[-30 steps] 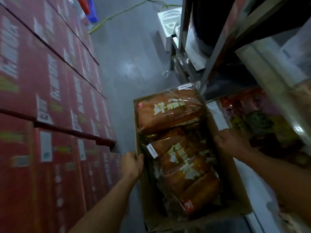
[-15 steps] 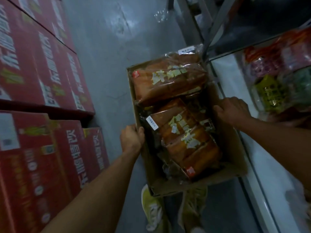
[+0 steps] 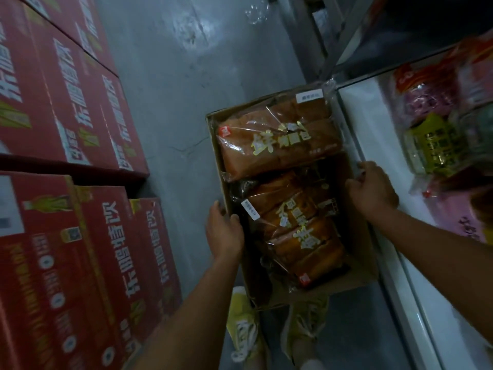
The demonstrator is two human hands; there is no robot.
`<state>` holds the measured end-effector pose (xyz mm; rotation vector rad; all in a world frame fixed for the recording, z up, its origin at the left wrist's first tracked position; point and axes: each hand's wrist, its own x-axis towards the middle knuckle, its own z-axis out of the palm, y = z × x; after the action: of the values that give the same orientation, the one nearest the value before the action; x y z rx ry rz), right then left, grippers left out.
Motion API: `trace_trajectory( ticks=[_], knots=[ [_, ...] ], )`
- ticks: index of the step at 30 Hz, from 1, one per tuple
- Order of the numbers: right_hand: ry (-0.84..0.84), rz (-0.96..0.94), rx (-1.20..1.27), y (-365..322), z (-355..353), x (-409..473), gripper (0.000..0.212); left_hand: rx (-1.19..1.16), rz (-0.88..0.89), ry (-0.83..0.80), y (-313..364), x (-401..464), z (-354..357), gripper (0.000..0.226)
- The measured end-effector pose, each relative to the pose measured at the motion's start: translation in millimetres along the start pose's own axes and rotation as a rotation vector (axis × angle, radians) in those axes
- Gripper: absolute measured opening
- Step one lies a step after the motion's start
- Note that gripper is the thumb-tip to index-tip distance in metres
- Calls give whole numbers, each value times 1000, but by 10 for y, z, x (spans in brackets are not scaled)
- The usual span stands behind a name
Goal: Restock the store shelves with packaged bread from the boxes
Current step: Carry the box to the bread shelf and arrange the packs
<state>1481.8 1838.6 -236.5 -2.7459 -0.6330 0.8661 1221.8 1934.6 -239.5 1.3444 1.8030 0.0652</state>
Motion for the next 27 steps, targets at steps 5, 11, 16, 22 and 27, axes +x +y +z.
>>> trace_trajectory(
  ticks=[5, 11, 16, 22, 27],
  knots=[
    [-38, -253, 228, -128, 165, -446, 33, -245, 32, -93, 56, -561, 148, 29],
    [-472, 4, 254, -72, 531, -461, 55, -476, -603, -369, -195, -545, 591, 95],
    [-552, 135, 357, -80, 682, -361, 69, -824, -741, -485, -223, -410, 711, 97],
    [-558, 182, 447, -90, 588, -447, 67, -813, -733, -484, -177, -509, 553, 103],
    [-515, 219, 576, -116, 368, -734, 57, -769, -720, -472, -12, -786, 291, 123]
  ],
)
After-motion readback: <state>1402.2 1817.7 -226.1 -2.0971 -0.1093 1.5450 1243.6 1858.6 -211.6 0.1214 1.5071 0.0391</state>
